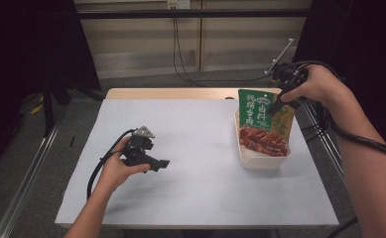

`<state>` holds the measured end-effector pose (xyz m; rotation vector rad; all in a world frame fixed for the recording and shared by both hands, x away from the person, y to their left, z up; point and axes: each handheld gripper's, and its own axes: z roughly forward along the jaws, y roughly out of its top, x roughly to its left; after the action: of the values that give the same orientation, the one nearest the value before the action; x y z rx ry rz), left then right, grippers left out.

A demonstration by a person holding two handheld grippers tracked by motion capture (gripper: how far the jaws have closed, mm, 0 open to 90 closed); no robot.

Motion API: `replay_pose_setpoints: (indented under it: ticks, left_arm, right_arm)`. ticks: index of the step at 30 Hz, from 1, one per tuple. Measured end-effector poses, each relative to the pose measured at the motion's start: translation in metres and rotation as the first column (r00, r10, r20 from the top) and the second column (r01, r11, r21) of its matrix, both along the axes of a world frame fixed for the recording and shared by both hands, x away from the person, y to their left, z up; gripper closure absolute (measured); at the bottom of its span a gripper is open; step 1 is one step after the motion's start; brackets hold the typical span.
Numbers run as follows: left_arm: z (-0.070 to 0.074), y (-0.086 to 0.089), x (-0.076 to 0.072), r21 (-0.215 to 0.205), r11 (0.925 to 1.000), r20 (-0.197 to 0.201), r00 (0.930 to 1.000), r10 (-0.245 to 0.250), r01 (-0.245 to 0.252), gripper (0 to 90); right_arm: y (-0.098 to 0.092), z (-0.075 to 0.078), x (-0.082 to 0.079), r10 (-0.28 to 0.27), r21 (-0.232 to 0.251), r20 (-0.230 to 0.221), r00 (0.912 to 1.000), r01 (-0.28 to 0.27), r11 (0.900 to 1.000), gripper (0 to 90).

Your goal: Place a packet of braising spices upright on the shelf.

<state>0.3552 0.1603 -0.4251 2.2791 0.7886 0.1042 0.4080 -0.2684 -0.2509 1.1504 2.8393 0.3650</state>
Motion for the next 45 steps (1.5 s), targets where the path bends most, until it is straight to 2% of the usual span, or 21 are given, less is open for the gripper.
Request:
replay_pose_setpoints:
  ticks: [1,4,5,7,9,10,16,17,24,25,27,31,34,36,38,40,41,45]
  left_arm:
    - [0.000,0.000,0.000,0.000,1.0000,0.000,1.0000,0.000,0.000,6.2]
    - [-0.001,0.000,0.000,-0.008,1.0000,-0.002,1.0000,0.006,-0.006,6.1]
    - [0.000,0.000,0.001,0.007,1.0000,0.006,1.0000,0.003,-0.003,6.1]
    - [0.000,0.001,0.001,0.009,0.9999,-0.002,1.0000,-0.005,0.005,6.1]
    - [-0.001,0.000,0.000,0.005,1.0000,0.006,0.9999,0.008,-0.008,6.1]
    - [0.000,0.001,0.000,-0.003,1.0000,-0.005,1.0000,-0.002,0.002,6.1]
    - [0.001,0.001,-0.001,-0.008,0.9999,0.008,0.9999,0.008,-0.008,6.1]
    - [0.001,0.001,0.000,-0.011,0.9999,0.007,1.0000,0.005,-0.005,6.1]
    - [0.001,0.001,-0.001,-0.005,1.0000,0.005,1.0000,0.007,-0.007,6.0]
    - [0.001,0.001,-0.001,-0.013,0.9999,0.006,1.0000,0.005,-0.005,6.0]
    - [0.001,0.001,-0.001,0.004,1.0000,0.001,1.0000,0.003,-0.003,6.0]
    - [0.001,0.001,-0.001,-0.015,0.9999,0.003,1.0000,0.003,-0.003,5.9]
    - [0.001,0.002,-0.001,-0.023,0.9996,0.002,0.9999,0.016,-0.016,5.9]
    - [0.003,0.004,0.000,-0.008,1.0000,-0.007,1.0000,0.001,-0.001,5.9]
    - [0.003,0.004,0.000,-0.009,1.0000,-0.008,1.0000,0.000,0.000,5.9]
    - [0.003,0.004,0.000,-0.008,1.0000,-0.002,1.0000,-0.004,0.004,5.9]
    - [0.002,0.004,-0.001,-0.021,0.9998,0.006,1.0000,0.006,-0.006,5.9]
    - [0.002,0.004,-0.001,-0.022,0.9997,0.003,1.0000,0.009,-0.009,5.9]
  right_arm:
    - [0.000,0.001,0.000,-0.018,0.005,0.002,0.9998,0.018,1.000,35.0]
    - [0.000,0.003,0.001,-0.021,0.001,0.015,0.9997,0.021,1.000,32.1]
    - [0.000,0.005,0.000,-0.026,0.001,0.018,0.9995,0.026,1.000,30.5]
    - [-0.001,0.007,0.000,-0.017,0.002,0.023,0.9996,0.017,1.000,29.5]
    - [0.000,0.011,-0.001,-0.020,-0.003,0.023,0.9995,0.020,1.000,28.4]
    - [0.001,0.013,-0.002,-0.018,-0.003,0.026,0.9995,0.019,1.000,27.9]
    - [0.004,0.022,-0.004,-0.017,0.002,0.046,0.9988,0.017,1.000,24.7]
    - [0.004,0.023,-0.004,-0.025,0.007,0.041,0.9989,0.025,1.000,24.8]
    - [0.008,0.025,-0.006,0.006,0.013,0.030,0.9995,-0.006,1.000,24.0]
    - [0.010,0.025,-0.006,0.000,0.014,0.026,0.9997,0.000,1.000,23.9]
    - [0.014,0.022,-0.006,0.009,0.025,0.020,0.9998,-0.009,1.000,22.9]
    - [0.019,0.016,-0.005,0.029,0.036,0.020,0.9994,-0.030,0.999,22.1]
    - [0.024,0.012,-0.005,0.037,0.033,0.007,0.9993,-0.037,0.999,21.1]
    - [0.028,0.008,-0.006,0.047,0.038,0.002,0.9989,-0.047,0.998,20.8]
    - [0.032,0.005,-0.006,0.054,0.033,0.005,0.9985,-0.054,0.998,20.7]
    - [0.035,0.003,-0.007,0.063,0.038,-0.001,0.9980,-0.063,0.997,20.2]
    - [0.037,0.001,-0.007,0.071,0.038,-0.001,0.9975,-0.071,0.997,19.9]
    - [0.046,-0.006,-0.009,0.089,0.031,-0.016,0.9959,-0.089,0.996,19.4]
